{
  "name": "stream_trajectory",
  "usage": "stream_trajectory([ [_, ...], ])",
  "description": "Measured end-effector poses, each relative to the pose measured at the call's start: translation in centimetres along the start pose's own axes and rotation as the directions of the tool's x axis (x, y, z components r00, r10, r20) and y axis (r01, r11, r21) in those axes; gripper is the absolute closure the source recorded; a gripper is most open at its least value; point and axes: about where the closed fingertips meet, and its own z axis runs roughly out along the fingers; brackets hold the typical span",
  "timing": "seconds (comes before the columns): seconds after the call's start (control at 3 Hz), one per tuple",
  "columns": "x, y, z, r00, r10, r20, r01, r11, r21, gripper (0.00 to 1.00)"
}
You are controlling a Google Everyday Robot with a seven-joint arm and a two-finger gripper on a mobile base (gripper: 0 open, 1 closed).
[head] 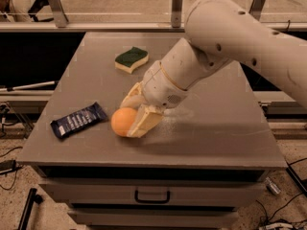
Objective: Move orange near rxbar blueberry
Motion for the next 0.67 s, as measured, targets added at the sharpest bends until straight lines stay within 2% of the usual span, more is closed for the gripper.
stream_trajectory([
  [0.33, -1.2, -1.8, 2.0, 1.000, -0.019, 0.006, 0.019, 0.9997, 0.012, 1.00],
  [0.67, -1.6, -2.8, 2.3, 1.000, -0.016, 0.007, 0.016, 0.9996, 0.023, 1.00],
])
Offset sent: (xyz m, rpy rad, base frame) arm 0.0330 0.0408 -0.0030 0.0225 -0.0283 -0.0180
